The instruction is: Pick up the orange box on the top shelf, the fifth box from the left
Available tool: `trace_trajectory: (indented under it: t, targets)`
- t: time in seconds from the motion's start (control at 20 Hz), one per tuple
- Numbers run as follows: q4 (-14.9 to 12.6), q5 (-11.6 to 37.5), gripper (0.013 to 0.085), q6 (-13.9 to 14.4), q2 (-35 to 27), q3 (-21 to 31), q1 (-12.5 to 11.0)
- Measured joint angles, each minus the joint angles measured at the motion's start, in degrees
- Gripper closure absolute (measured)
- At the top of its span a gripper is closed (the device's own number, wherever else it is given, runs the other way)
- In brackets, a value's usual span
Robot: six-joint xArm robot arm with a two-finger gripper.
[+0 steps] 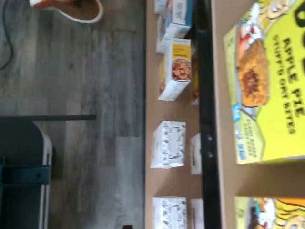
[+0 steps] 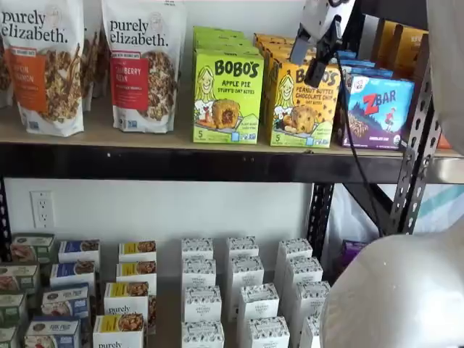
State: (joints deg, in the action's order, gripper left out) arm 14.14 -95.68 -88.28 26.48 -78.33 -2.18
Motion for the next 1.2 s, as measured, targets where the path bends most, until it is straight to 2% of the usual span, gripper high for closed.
trace_trajectory:
  t: [0.65,1.2]
  targets:
    - [-2.9,4.3,0.0130,-2.3,-6.5,-6.9,-1.5]
    - [-6.6,6.9,0.0130,-4.3,-10.3,-7.3,-2.1]
